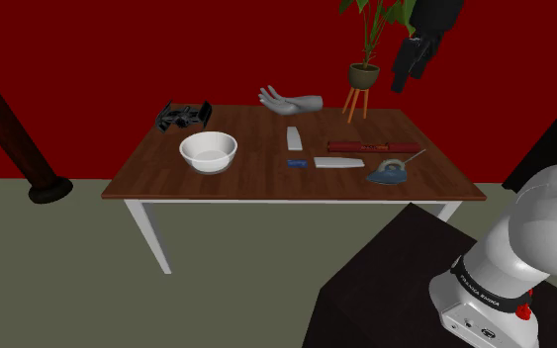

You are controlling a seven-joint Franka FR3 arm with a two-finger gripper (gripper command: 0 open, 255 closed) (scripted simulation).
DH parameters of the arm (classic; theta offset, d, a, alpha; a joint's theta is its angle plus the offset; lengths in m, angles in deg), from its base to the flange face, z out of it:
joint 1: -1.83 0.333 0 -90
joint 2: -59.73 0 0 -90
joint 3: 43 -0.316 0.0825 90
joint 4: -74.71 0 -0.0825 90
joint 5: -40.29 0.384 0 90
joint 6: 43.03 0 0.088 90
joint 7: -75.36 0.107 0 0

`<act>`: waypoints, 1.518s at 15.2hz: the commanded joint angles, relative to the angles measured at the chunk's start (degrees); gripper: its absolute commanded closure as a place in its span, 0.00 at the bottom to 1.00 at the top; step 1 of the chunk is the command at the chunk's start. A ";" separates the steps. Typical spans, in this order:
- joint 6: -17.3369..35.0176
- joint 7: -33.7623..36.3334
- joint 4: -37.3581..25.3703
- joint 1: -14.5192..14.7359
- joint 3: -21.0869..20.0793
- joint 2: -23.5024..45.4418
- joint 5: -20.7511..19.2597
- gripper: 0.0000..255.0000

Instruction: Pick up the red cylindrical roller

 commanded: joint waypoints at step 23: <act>29.80 -41.01 4.47 0.40 30.18 24.95 -6.72 0.00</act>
